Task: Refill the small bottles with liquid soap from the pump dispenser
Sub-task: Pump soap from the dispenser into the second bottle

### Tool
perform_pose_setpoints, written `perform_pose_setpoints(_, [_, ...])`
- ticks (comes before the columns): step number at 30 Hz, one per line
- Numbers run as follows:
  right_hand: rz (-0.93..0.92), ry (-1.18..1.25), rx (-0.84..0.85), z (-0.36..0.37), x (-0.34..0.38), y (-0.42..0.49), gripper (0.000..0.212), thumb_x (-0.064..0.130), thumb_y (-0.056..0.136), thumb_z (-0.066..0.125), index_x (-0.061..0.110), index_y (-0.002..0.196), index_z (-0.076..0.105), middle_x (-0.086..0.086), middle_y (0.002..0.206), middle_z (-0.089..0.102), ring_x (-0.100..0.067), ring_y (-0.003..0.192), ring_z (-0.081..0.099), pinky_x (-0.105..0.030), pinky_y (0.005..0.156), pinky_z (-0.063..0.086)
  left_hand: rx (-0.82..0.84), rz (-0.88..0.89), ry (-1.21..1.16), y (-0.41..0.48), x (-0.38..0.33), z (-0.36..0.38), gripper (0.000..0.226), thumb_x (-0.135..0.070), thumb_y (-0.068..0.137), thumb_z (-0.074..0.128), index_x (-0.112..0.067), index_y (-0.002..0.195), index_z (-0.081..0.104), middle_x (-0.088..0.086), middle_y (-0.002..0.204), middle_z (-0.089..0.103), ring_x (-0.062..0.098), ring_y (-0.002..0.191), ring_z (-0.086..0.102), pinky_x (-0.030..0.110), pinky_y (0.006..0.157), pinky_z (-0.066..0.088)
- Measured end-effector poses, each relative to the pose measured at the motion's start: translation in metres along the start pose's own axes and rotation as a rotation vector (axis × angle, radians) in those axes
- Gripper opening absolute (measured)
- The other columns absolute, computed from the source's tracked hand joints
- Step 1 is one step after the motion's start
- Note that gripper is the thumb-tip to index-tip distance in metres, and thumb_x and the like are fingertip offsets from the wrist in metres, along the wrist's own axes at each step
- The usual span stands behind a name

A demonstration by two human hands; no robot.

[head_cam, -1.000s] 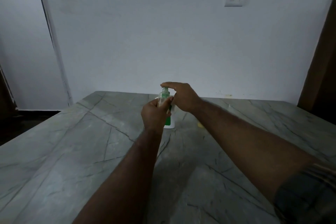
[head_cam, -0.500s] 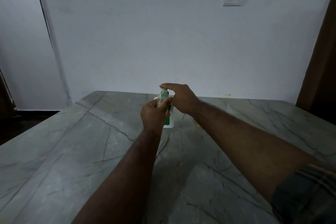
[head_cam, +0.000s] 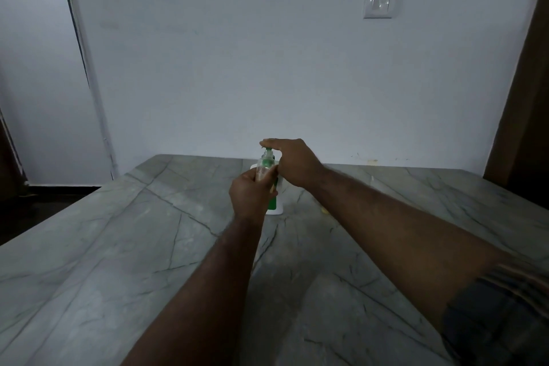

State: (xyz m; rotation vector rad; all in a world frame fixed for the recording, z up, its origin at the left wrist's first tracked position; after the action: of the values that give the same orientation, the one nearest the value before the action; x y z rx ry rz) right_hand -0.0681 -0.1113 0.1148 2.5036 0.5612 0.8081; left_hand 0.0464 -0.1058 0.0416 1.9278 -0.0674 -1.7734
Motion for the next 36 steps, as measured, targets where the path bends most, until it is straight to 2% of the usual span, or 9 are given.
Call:
perform_pose_setpoints(4, [0.0, -0.006, 0.023, -0.001, -0.002, 0.0, 0.063, -0.009, 0.079, 0.053, 0.014, 0.137, 0.052, -0.004, 0.144, 0.051, -0.019, 0.135, 0.045, -0.036, 0.115, 0.035, 0.007, 0.004, -0.018, -0.002, -0.001, -0.001, 0.026, -0.042, 0.084, 0.076, -0.015, 0.086, 0.076, -0.004, 0.071, 0.072, 0.004, 0.059, 0.07, 0.013, 0.05, 0.05])
perform_pose_setpoints(8, [-0.065, -0.045, 0.046, -0.008, -0.004, 0.003, 0.057, -0.008, 0.082, 0.05, 0.013, 0.135, 0.055, -0.005, 0.142, 0.053, -0.017, 0.133, 0.047, -0.031, 0.114, 0.036, 0.01, -0.005, -0.056, -0.004, -0.007, -0.001, 0.019, -0.041, 0.082, 0.077, -0.026, 0.075, 0.069, -0.012, 0.066, 0.069, -0.001, 0.055, 0.068, 0.009, 0.046, 0.047])
perform_pose_setpoints(15, [-0.077, -0.046, -0.031, -0.004, -0.007, 0.005, 0.049, -0.003, 0.088, 0.046, 0.015, 0.134, 0.055, -0.005, 0.137, 0.058, -0.021, 0.125, 0.055, -0.035, 0.108, 0.043, 0.009, -0.016, -0.064, -0.006, -0.011, -0.001, 0.021, -0.041, 0.084, 0.075, -0.02, 0.087, 0.071, -0.01, 0.073, 0.069, 0.001, 0.058, 0.069, 0.009, 0.047, 0.048])
perform_pose_setpoints(18, [-0.069, -0.006, -0.092, -0.002, -0.008, 0.004, 0.047, 0.001, 0.09, 0.045, 0.019, 0.133, 0.053, -0.002, 0.13, 0.063, -0.019, 0.114, 0.061, -0.033, 0.1, 0.049, -0.007, -0.053, -0.048, -0.005, -0.009, -0.002, 0.032, -0.044, 0.083, 0.075, -0.015, 0.095, 0.074, -0.004, 0.083, 0.073, 0.007, 0.07, 0.071, 0.021, 0.059, 0.057])
perform_pose_setpoints(20, [-0.084, 0.01, -0.11, -0.001, -0.009, 0.004, 0.043, 0.003, 0.09, 0.047, 0.019, 0.129, 0.056, -0.001, 0.125, 0.065, -0.018, 0.11, 0.062, -0.032, 0.097, 0.05, -0.009, -0.054, -0.041, -0.005, -0.008, -0.003, 0.036, -0.046, 0.083, 0.074, -0.013, 0.097, 0.075, 0.001, 0.089, 0.075, 0.015, 0.078, 0.073, 0.034, 0.072, 0.061])
perform_pose_setpoints(22, [-0.077, 0.032, -0.13, 0.001, -0.011, 0.005, 0.039, 0.002, 0.089, 0.049, 0.017, 0.124, 0.06, -0.001, 0.123, 0.066, -0.018, 0.11, 0.062, -0.031, 0.098, 0.05, -0.003, -0.048, -0.038, -0.005, -0.009, -0.004, 0.039, -0.046, 0.083, 0.074, -0.01, 0.099, 0.075, 0.003, 0.091, 0.075, 0.018, 0.081, 0.073, 0.04, 0.078, 0.061])
perform_pose_setpoints(25, [-0.061, 0.05, -0.165, 0.002, -0.012, 0.007, 0.036, 0.002, 0.089, 0.053, 0.016, 0.121, 0.065, -0.001, 0.132, 0.062, -0.014, 0.119, 0.058, -0.022, 0.103, 0.042, -0.009, -0.046, -0.02, -0.006, -0.012, -0.004, 0.039, -0.045, 0.084, 0.074, -0.009, 0.1, 0.075, 0.002, 0.091, 0.075, 0.017, 0.081, 0.072, 0.042, 0.08, 0.061])
perform_pose_setpoints(27, [-0.061, 0.057, -0.176, 0.002, -0.012, 0.008, 0.035, 0.004, 0.09, 0.055, 0.017, 0.121, 0.066, 0.0, 0.133, 0.061, -0.011, 0.122, 0.056, -0.021, 0.106, 0.039, -0.014, -0.053, -0.018, -0.007, -0.013, -0.004, 0.037, -0.045, 0.084, 0.074, -0.011, 0.1, 0.075, -0.001, 0.088, 0.072, 0.016, 0.08, 0.071, 0.043, 0.081, 0.061])
perform_pose_setpoints(36, [-0.058, 0.07, -0.197, 0.001, -0.01, 0.01, 0.033, 0.004, 0.092, 0.05, 0.014, 0.118, 0.069, -0.002, 0.123, 0.068, -0.014, 0.114, 0.061, -0.02, 0.1, 0.043, 0.004, -0.038, -0.026, -0.011, -0.02, -0.004, 0.036, -0.044, 0.084, 0.074, -0.011, 0.098, 0.076, 0.003, 0.087, 0.075, 0.017, 0.077, 0.074, 0.044, 0.078, 0.062])
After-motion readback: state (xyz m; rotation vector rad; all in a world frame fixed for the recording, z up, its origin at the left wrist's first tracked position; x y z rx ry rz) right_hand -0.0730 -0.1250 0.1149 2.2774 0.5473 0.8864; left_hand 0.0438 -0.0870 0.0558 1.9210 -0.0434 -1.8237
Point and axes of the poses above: each hand's wrist, its own y-axis towards the middle knuckle, its own z-axis out of the palm, x = y × z, the point moved 1 cm from there along y, towards the middle knuckle
